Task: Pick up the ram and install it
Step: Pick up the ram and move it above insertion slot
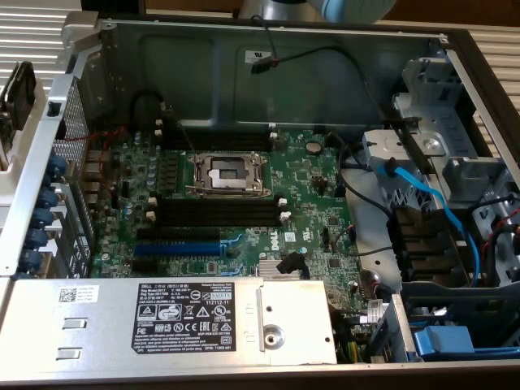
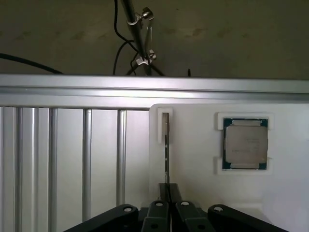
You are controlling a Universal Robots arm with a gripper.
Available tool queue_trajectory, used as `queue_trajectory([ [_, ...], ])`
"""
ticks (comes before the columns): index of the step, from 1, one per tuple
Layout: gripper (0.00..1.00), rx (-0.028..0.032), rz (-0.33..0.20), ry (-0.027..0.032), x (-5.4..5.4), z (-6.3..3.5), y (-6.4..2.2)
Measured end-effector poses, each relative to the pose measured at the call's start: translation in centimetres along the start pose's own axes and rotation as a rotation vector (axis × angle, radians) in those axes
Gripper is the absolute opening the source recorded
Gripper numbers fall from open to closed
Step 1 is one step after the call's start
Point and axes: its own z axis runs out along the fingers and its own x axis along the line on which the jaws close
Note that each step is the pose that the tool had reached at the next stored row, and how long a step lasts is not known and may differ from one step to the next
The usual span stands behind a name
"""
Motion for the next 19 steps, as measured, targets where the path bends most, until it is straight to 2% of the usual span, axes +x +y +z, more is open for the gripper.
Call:
queue_trajectory([
  [19,0.12,0.0003,0.0,0.0004,0.1,-8.29,-0.04],
])
